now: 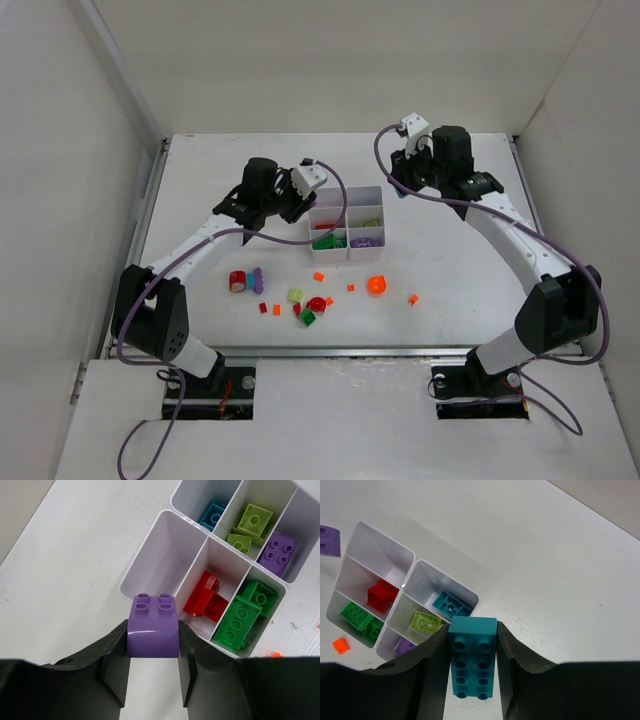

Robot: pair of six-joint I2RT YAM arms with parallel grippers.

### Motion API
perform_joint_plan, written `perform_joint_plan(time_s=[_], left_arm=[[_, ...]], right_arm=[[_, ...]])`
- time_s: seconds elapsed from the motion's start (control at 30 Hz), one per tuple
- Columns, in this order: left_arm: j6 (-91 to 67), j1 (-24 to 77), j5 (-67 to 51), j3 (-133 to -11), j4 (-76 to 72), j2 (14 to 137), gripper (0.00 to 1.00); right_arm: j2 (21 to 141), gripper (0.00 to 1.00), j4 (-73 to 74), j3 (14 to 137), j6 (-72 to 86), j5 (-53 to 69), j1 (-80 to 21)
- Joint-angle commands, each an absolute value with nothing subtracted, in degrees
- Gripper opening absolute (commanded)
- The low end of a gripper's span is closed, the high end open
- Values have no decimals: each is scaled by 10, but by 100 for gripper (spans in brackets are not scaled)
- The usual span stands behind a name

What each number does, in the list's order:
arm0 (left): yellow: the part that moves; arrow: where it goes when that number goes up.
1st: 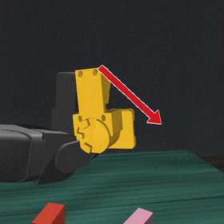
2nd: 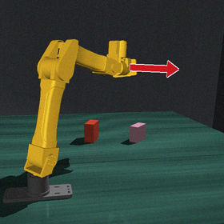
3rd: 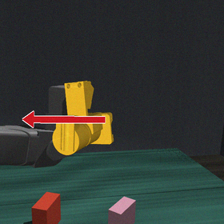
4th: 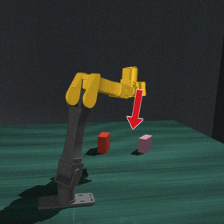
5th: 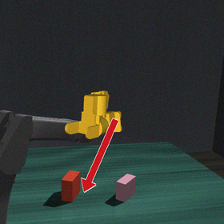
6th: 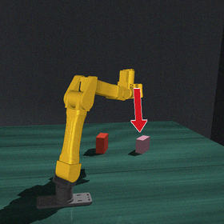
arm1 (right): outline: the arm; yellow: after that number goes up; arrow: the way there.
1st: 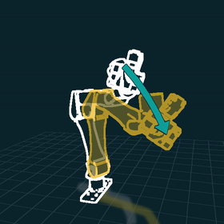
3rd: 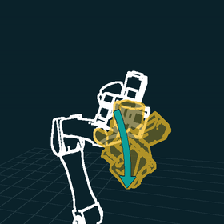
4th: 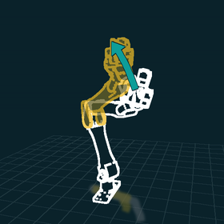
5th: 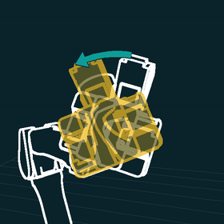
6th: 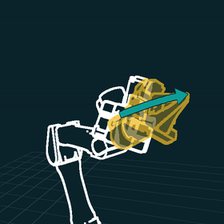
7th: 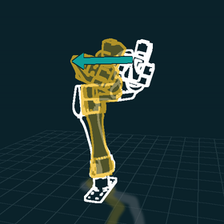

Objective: Sort the legos into containers by color

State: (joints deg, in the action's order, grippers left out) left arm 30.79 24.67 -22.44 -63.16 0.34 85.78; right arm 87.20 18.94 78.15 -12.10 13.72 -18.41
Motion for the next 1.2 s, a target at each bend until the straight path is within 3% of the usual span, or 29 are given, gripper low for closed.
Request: perform_joint_plan(time_s=[0.0,0.27,0.47,0.7,1.17], left_arm=[[306,244,-228,-637,-11,848,0],[306,244,-228,-632,-16,843,0],[286,234,-217,-632,-21,848,0],[265,221,-217,-626,-26,843,0],[260,221,-217,-615,-38,831,0]], right_arm=[[853,0,175,786,-125,133,-180],[853,0,175,786,-136,155,-175],[853,0,129,733,-300,355,-175],[918,0,98,761,-443,455,-185],[1007,2,93,811,-502,467,-214]])
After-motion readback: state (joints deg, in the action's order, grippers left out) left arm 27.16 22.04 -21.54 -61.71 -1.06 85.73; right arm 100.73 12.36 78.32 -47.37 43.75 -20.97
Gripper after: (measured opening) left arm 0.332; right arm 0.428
